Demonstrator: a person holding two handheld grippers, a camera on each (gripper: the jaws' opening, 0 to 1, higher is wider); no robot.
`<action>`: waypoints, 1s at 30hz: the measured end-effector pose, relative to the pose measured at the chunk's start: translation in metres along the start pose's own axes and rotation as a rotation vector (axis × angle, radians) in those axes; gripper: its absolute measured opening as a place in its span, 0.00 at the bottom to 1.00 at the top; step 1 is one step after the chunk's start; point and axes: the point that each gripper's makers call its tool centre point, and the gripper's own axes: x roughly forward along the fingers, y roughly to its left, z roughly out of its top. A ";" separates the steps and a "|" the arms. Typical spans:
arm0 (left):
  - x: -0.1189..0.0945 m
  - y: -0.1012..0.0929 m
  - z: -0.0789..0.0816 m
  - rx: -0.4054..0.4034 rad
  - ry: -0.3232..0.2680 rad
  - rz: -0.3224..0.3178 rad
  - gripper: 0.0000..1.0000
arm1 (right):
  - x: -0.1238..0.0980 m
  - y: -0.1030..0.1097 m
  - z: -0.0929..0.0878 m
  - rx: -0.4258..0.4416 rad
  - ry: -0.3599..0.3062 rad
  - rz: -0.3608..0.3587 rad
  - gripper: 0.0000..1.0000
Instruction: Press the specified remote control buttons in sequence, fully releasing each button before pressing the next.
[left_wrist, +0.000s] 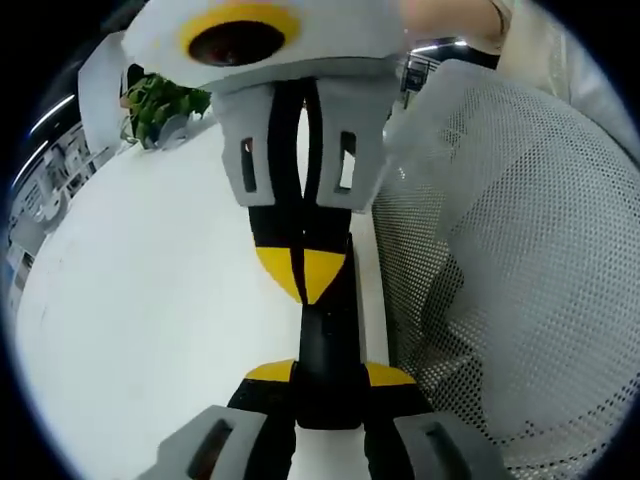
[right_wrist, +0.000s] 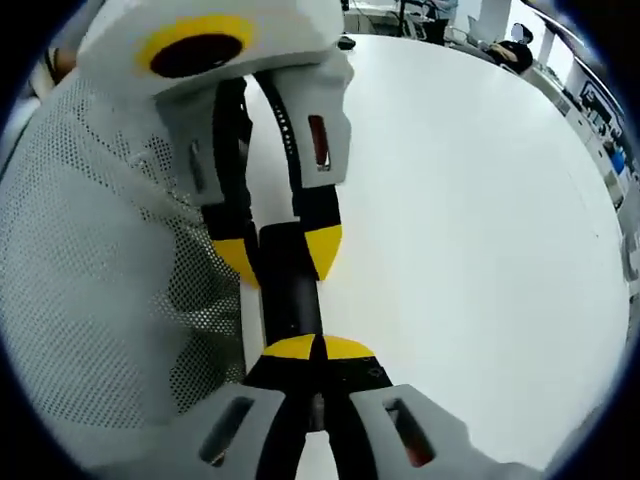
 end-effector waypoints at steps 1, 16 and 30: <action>0.000 0.000 0.000 -0.001 0.000 0.000 0.24 | 0.000 -0.001 0.000 -0.014 -0.003 -0.001 0.00; 0.000 0.000 -0.001 0.032 0.022 0.009 0.24 | -0.003 0.010 0.002 -0.031 -0.121 -0.110 0.00; 0.000 0.000 -0.001 0.025 0.016 0.009 0.24 | 0.002 0.020 0.006 -0.202 -0.080 -0.143 0.00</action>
